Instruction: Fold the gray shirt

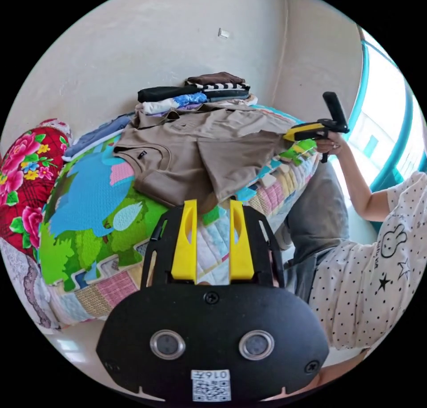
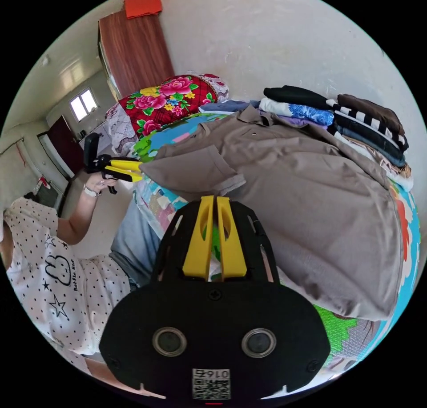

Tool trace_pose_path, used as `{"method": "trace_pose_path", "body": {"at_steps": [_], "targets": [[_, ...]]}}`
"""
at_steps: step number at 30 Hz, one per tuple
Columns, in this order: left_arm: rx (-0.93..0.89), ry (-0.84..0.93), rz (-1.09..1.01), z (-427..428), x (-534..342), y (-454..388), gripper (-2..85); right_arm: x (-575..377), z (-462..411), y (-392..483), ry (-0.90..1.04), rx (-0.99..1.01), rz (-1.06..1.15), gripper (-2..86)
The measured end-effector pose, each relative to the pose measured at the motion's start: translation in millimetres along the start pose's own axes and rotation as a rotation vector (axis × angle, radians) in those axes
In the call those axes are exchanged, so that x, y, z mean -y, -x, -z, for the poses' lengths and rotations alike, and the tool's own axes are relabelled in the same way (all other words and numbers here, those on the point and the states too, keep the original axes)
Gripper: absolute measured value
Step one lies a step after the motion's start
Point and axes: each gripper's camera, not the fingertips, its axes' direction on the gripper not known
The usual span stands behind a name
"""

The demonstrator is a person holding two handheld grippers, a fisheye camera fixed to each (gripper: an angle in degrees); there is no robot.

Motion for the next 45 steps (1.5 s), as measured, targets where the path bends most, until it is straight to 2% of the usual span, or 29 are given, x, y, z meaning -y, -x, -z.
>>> {"method": "trace_pose_path", "body": {"at_steps": [6, 11, 14, 18, 22, 31, 41, 45], "targets": [[-0.033, -0.033, -0.159, 5, -5, -24, 8.0, -15, 5, 15, 0.094, 0.012, 0.111, 1.5], [-0.065, -0.061, -0.183, 13, -12, -27, 7.9, -14, 13, 16, 0.042, 0.078, 0.098, 8.9], [-0.102, -0.110, -0.159, 22, -15, -21, 7.5, -6, 10, 14, 0.051, 0.055, 0.080, 9.8], [-0.111, -0.144, -0.137, 28, -18, -14, 3.0, 1, 6, 8, 0.079, 0.071, 0.028, 6.9], [-0.147, -0.147, -0.154, 35, -21, -4, -0.1, -9, 26, 15, -0.001, 0.123, 0.041, 1.8], [-0.171, -0.114, -0.256, 39, -32, 9, -0.8, -46, 44, 43, 0.033, 0.058, 0.136, 0.1], [-0.144, -0.158, -0.273, 67, -23, 28, -0.9, -50, 78, 61, -0.034, 0.026, 0.147, -0.4], [-0.198, -0.030, -0.255, 57, -16, 45, -0.6, -52, 78, 65, 0.045, 0.051, 0.174, -0.4]]}}
